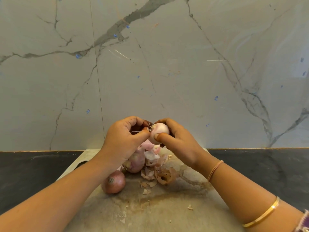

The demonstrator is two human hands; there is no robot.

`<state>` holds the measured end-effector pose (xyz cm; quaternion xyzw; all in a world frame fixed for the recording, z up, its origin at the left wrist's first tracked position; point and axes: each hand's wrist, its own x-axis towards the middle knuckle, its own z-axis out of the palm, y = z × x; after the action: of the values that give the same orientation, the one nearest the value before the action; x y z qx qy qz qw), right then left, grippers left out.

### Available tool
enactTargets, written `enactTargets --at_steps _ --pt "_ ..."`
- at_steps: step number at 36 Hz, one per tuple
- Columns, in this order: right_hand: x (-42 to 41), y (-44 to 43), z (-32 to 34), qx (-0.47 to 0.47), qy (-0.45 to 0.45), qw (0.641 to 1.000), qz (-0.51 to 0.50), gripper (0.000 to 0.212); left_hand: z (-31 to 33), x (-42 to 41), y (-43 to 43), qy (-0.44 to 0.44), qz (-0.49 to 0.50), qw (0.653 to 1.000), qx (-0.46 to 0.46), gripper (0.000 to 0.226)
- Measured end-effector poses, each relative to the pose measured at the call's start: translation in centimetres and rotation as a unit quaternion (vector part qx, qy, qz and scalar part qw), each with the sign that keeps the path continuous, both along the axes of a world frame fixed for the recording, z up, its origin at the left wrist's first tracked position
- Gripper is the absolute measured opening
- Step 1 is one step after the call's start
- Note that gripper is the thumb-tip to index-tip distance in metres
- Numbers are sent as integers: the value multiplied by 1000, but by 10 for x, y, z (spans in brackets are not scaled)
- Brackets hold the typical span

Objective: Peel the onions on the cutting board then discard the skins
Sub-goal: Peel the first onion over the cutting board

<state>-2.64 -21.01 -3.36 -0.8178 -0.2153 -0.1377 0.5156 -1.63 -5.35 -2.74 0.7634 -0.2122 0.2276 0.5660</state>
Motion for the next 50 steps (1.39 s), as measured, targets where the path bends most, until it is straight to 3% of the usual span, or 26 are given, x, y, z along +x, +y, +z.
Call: enactTargets --at_steps 6,13,21,29,37,41,44,48,50 --pt "1 -4 1 36 46 997 40 46 0 2 1 19 -9 1000 -17 17" --pt "1 -4 0 66 64 994 65 30 1 9 10 49 13 994 -97 15" --pt "3 -6 0 63 31 997 15 22 -1 -1 2 24 -13 999 -20 4" --pt "0 0 -2 -21 -24 999 -13 43 -3 3 2 32 13 999 -23 15" --pt "1 0 -3 -26 -44 998 -21 30 -4 3 2 -52 53 995 71 26" --pt "2 0 0 10 -15 1000 -6 21 -3 3 4 -60 52 993 86 16" --pt "1 0 2 25 9 1000 10 35 -3 4 4 -63 53 993 90 10" --pt "0 -3 3 57 55 996 51 32 -4 3 3 -68 55 992 91 14" --pt "1 -6 2 74 83 991 77 46 -3 5 5 -61 61 993 79 18"
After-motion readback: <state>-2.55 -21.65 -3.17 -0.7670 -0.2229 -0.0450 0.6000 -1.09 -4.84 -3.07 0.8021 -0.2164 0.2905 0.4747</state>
